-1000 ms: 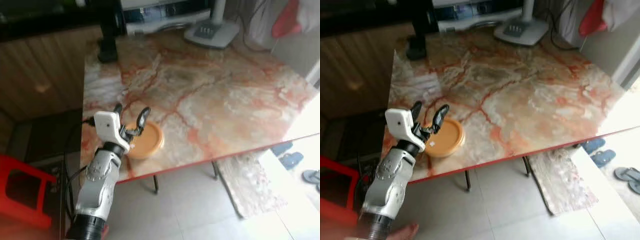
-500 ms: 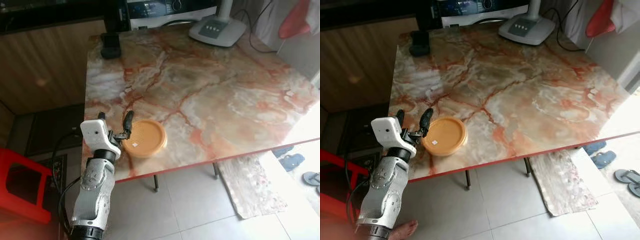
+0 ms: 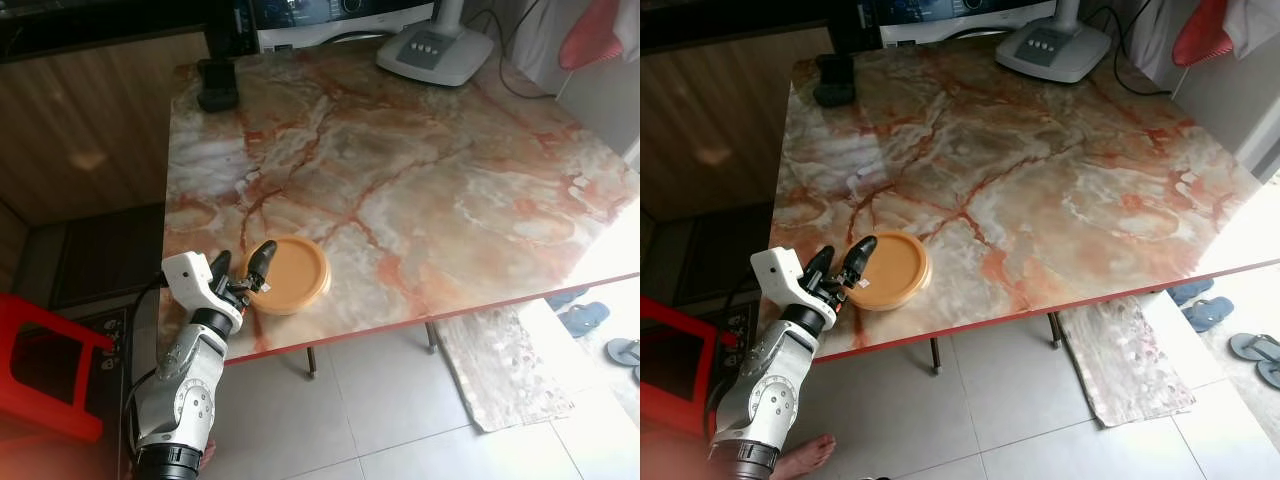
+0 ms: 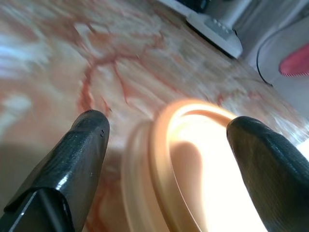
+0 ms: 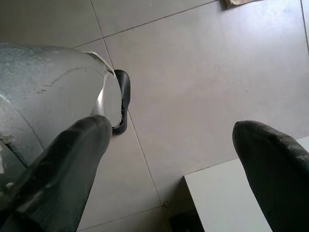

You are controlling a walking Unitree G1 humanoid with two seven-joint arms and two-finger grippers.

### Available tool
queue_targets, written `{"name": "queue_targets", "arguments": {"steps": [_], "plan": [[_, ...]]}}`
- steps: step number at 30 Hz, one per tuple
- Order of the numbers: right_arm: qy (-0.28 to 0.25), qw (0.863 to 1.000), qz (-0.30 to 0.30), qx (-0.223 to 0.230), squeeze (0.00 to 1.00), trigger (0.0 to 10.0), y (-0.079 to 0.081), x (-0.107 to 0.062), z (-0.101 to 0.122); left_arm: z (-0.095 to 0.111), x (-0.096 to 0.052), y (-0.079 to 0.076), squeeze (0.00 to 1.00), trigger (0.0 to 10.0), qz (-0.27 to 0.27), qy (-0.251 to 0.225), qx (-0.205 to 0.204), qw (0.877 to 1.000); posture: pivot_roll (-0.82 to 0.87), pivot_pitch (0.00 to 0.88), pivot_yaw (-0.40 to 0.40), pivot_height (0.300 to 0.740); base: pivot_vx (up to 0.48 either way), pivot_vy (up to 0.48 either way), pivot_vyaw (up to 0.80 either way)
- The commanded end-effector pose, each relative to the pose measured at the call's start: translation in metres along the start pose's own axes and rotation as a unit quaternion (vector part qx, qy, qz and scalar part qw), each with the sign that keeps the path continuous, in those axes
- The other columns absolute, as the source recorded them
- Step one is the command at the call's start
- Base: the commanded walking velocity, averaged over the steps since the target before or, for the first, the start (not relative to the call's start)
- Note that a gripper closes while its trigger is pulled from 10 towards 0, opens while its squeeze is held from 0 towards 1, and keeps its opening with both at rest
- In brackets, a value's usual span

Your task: Restocking fridge

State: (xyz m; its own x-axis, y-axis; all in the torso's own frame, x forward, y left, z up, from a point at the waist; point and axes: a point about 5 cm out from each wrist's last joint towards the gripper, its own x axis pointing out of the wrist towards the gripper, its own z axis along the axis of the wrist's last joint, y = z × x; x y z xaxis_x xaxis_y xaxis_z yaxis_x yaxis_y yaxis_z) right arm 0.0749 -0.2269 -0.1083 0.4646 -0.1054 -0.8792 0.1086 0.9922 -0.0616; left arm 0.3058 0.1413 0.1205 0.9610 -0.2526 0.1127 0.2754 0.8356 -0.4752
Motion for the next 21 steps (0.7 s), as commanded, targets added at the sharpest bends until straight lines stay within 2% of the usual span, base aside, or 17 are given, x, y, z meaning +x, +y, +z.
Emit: {"name": "queue_targets", "arguments": {"steps": [1, 3, 11, 12, 13, 14, 15, 21], "plan": [[0.018, 1.0, 0.001, -0.007, 0.0, 10.0, 0.001, -0.003, -0.01, -0.009, 0.001, -0.003, 0.0, 10.0, -0.019, 0.024, -0.018, 0.999, 0.06, 0.172, 0.013, 0.74, 0.0, 0.0, 0.0], [0.017, 1.0, 0.0, -0.008, 0.0, 10.0, 0.0, -0.003, -0.01, -0.016, 0.003, -0.009, 0.0, 10.0, -0.047, 0.045, -0.032, 0.997, 0.06, 0.172, 0.01, 0.74, 0.0, 0.0, 0.0], [0.016, 1.0, -0.002, -0.007, 0.0, 10.0, 0.0, -0.003, -0.01, -0.026, 0.003, -0.008, 0.0, 10.0, -0.06, 0.07, -0.041, 0.995, 0.05, 0.173, 0.011, 0.74, 0.0, 0.0, 0.0], [0.016, 1.0, -0.002, -0.007, 0.0, 10.0, 0.0, -0.003, -0.01, -0.026, 0.003, -0.008, 0.0, 6.7, -0.06, 0.07, -0.04, 0.995, 0.05, 0.173, 0.011, 0.74, 0.0, 0.0, 0.0], [0.016, 1.0, -0.002, -0.007, 0.0, 10.0, 0.0, -0.003, -0.01, -0.026, 0.004, -0.008, 0.0, 0.5, -0.059, 0.068, -0.041, 0.995, 0.05, 0.174, 0.01, 0.74, 0.0, 0.0, 0.0], [0.016, 1.0, -0.002, -0.007, 0.0, 10.0, 0.0, -0.003, -0.01, -0.025, 0.004, -0.008, 0.0, 0.5, -0.058, 0.067, -0.041, 0.995, 0.05, 0.174, 0.01, 0.74, 0.0, 0.0, 0.0], [0.016, 1.0, -0.002, -0.007, 0.0, 10.0, 0.0, -0.003, -0.01, -0.025, 0.004, -0.007, 0.0, 0.0, -0.058, 0.065, -0.041, 0.995, 0.05, 0.174, 0.01, 0.74, 0.0, 0.0, 0.0], [0.016, 1.0, -0.002, -0.009, 0.0, 10.0, 0.0, -0.003, -0.01, -0.021, 0.007, -0.007, 0.0, 0.0, -0.056, 0.053, -0.04, 0.996, 0.05, 0.176, 0.008, 0.74, 0.0, 0.0, 0.0]]}}
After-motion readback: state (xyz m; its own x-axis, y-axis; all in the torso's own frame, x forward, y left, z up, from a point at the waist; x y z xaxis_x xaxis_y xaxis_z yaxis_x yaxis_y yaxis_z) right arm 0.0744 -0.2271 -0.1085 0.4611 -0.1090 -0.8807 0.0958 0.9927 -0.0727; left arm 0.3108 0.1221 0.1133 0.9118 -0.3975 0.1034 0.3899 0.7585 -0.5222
